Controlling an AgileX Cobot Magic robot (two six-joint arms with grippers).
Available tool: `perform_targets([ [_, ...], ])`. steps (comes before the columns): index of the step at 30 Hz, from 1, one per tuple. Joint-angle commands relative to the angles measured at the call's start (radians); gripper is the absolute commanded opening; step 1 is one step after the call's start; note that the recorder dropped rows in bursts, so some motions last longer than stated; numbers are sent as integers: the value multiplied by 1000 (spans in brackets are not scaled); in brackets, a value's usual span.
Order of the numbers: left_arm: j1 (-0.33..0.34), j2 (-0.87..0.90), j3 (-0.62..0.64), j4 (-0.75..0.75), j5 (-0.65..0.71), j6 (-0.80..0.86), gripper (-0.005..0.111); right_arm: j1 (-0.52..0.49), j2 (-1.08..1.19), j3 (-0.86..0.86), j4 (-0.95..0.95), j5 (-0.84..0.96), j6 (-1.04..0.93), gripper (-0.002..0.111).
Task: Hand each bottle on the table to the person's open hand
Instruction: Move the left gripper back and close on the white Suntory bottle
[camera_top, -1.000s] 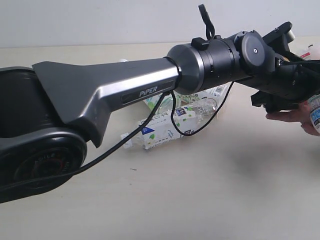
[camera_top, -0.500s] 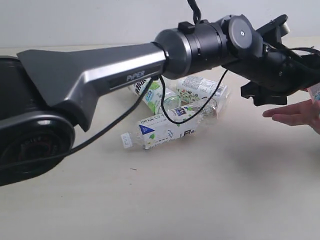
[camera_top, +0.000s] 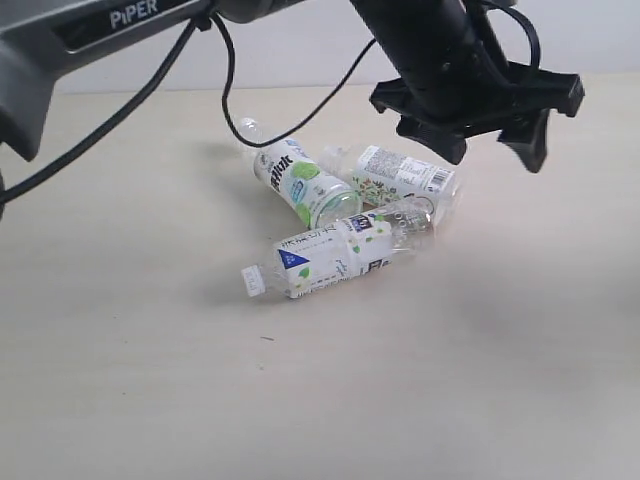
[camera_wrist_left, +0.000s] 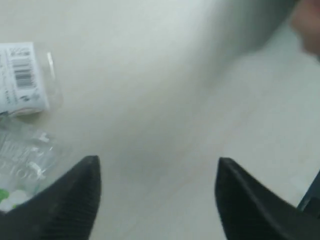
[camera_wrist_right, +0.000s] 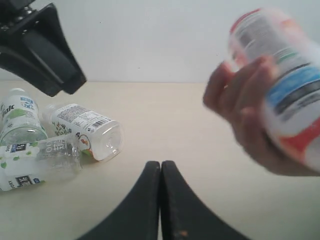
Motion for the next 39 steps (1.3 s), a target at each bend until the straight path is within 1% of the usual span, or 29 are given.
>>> perform_targets([
  [1,0,-44,-2,80,110,24,39,-7,-4,5,0,-7,0,0],
  [4,0,-75,29,90,110,72,28,-7,-4,5,0,-7,0,0],
  [6,0,-105,72,103,110,108,29,-7,-4,5,0,-7,0,0],
  [10,0,-167,191,210,110,108,35,-7,-4,5,0,-7,0,0],
  [15,2,-248,389,326,110,127,43,-7,-4,5,0,-7,0,0],
  [17,2,-274,468,327,110,181,46,-7,-4,5,0,-7,0,0],
  [21,2,-319,631,319,11,330,51,-7,-4,5,0,-7,0,0],
  [25,2,-339,755,306,-97,486,63,-7,-4,5,0,-7,0,0],
  [29,4,-341,807,312,-144,555,81,-7,-4,5,0,-7,0,0],
  [31,4,-341,812,315,-161,573,87,-7,-4,5,0,-7,0,0],
  [32,4,-341,812,317,-175,578,89,-7,-4,5,0,-7,0,0],
  [35,4,-341,812,321,-214,600,89,-7,-4,5,0,-7,0,0],
  [39,23,-341,812,321,-245,612,89,-7,-4,5,0,-7,0,0],
])
